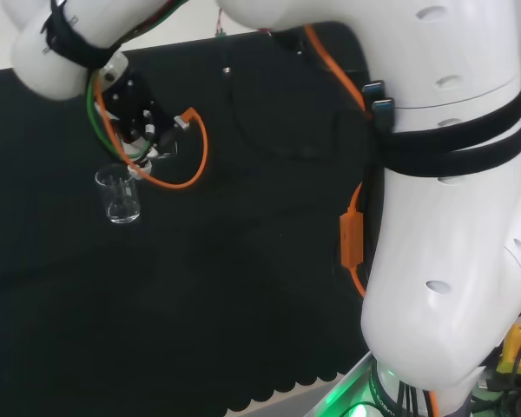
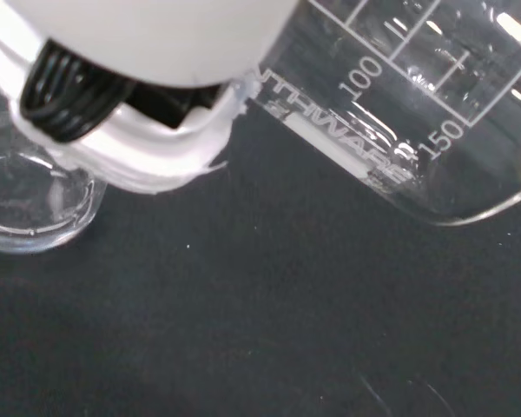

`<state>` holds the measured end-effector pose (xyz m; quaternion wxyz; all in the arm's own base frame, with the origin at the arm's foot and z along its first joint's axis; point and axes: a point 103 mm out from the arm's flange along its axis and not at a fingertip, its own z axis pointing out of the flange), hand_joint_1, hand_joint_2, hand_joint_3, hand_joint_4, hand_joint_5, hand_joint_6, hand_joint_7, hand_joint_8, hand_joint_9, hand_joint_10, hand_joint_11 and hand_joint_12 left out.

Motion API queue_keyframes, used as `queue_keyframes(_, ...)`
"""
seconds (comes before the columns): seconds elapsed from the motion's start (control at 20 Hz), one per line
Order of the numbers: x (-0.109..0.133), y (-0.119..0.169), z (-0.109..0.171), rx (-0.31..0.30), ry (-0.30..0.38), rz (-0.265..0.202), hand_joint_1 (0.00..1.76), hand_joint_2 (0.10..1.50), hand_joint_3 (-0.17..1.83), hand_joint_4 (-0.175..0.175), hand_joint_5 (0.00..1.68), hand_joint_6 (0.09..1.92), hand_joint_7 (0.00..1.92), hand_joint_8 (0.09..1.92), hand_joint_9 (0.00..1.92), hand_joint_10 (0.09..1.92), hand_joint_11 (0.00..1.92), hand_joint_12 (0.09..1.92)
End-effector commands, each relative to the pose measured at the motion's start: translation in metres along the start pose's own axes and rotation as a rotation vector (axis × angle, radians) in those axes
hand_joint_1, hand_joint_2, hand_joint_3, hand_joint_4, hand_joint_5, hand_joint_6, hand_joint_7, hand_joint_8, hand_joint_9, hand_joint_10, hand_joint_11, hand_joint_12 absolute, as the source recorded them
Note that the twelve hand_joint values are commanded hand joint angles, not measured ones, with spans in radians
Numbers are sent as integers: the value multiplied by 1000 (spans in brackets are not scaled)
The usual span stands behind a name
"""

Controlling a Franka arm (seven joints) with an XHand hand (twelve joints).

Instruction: Pour the water from the handheld beaker into the one on the table.

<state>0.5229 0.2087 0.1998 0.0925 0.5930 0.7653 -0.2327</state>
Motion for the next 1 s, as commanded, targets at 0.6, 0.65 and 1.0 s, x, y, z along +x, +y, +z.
queue_keyframes(0.6, -48, -14, 9, -157, 444, 34, 1176, 600, 685, 78, 1404, 443, 1712, 87, 1615, 87, 1312, 758)
queue_keyframes(0.65, -51, -13, 10, -162, 461, 41, 1176, 600, 685, 78, 1404, 443, 1713, 87, 1615, 87, 1312, 758)
queue_keyframes(1.0, -34, -4, 12, -220, 485, 63, 1177, 599, 687, 75, 1403, 445, 1715, 87, 1615, 87, 1309, 757)
